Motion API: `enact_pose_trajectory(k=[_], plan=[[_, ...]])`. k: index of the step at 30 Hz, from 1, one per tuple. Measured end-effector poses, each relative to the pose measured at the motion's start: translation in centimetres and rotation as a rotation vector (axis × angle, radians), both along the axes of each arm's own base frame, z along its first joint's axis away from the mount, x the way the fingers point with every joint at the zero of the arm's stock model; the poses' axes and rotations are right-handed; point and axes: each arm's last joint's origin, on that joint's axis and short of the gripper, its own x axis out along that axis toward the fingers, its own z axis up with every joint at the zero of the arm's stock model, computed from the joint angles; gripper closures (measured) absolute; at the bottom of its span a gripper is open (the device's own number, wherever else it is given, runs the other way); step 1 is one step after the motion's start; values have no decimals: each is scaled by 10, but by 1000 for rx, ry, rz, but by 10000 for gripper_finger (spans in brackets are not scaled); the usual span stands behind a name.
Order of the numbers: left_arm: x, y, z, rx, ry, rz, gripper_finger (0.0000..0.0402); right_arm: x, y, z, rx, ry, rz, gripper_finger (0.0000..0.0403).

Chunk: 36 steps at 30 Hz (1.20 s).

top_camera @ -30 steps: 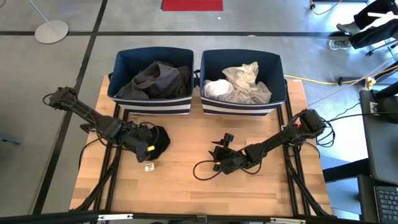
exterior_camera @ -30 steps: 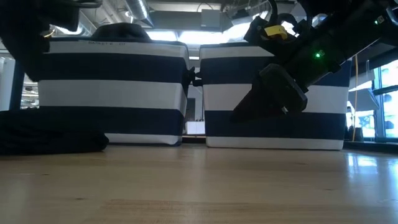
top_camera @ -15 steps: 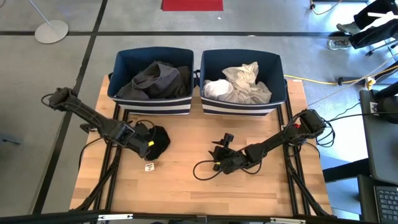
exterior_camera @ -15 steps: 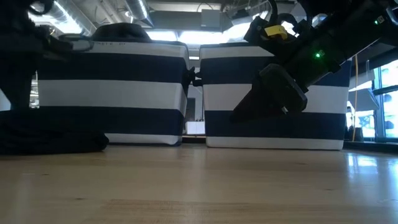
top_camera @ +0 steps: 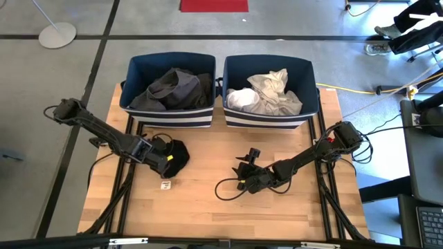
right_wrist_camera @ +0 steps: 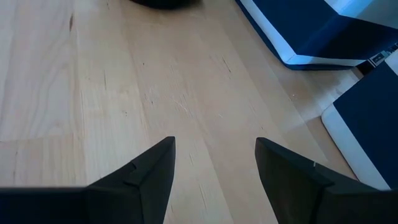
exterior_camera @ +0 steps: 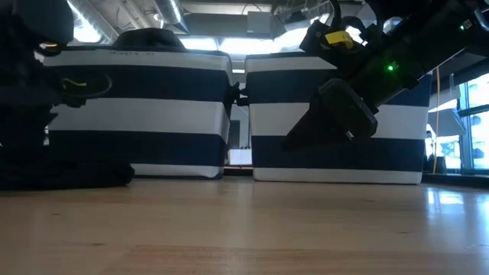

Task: Sort clothes
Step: Put the black underwear into the right laundry bin

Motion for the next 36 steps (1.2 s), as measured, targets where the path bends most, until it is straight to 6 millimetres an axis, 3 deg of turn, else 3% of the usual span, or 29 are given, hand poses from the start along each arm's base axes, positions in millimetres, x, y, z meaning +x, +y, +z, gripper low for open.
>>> enact_pose_trajectory(k=[8, 14, 18, 30, 36], plan=[[-4, 3, -24, 3, -67, -17, 149, 0, 0, 0, 0, 0, 0, 180], [-6, 4, -27, 20, -66, -53, 156, 0, 0, 0, 0, -1, 0, 180], [-1, 2, -28, 23, -110, -102, 196, 0, 0, 0, -5, 0, 5, 180], [12, -5, -24, -8, -224, -266, 375, 0, 0, 0, -9, 0, 9, 180], [19, -9, -20, -15, -305, -311, 384, 0, 0, 0, -9, 0, 9, 180]])
